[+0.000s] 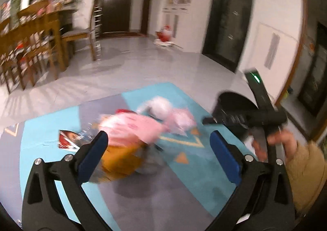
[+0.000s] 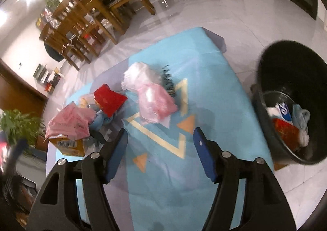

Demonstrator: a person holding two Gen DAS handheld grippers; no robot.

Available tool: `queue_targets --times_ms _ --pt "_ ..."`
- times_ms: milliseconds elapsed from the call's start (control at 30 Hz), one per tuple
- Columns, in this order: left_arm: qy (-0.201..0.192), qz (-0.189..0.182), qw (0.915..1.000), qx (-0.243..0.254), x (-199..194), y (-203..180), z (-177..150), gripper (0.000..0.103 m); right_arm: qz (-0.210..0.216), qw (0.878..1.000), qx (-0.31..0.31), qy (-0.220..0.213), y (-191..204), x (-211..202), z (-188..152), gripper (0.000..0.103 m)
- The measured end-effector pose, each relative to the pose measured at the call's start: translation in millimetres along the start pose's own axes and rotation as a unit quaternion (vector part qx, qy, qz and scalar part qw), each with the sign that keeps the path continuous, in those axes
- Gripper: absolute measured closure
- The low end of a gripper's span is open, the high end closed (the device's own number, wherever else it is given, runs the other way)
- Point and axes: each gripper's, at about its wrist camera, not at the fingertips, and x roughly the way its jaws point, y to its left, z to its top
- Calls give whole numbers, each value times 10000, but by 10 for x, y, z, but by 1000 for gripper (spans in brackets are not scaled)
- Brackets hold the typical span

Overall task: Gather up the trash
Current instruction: 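Grasp a pink plastic bag with the left tool while the right tool grasps another pink bag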

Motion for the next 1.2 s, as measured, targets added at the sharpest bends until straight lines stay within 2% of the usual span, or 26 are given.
queue_targets --times_ms 100,233,267,400,467,533,567,600,700,833,967,1200 --pt "322 -135 9987 -381 271 237 183 4 -110 9995 -282 -35 140 129 114 34" --pt "790 -361 9957 -312 560 214 226 4 -158 9983 -554 80 243 356 227 32" --pt "844 -332 9956 -251 610 169 223 4 -187 9980 -592 117 263 397 232 32" --pt "915 343 9952 -98 793 111 184 4 -359 9964 -735 234 325 586 290 32" --pt "944 492 9942 -148 853 137 163 15 -326 9971 -625 287 312 662 327 32" --pt "1071 504 9927 -210 897 161 139 49 -303 9976 -567 266 309 692 345 32" --pt "1122 471 9922 -263 929 183 130 57 -343 9974 -571 262 311 699 346 32" --pt "1173 506 9913 -302 937 201 113 59 -380 9972 -577 274 317 715 346 32" --pt "1152 535 9913 -343 890 230 91 64 -515 9964 -597 319 321 732 330 39" --pt "1077 461 9918 -517 778 278 87 67 -683 9948 -670 358 297 718 304 58" --pt "1078 321 9903 -820 698 358 77 69 -654 9946 -717 378 279 672 275 62" --pt "659 -28 9894 -1293 429 513 118 71 -215 9987 -416 189 152 351 228 65"
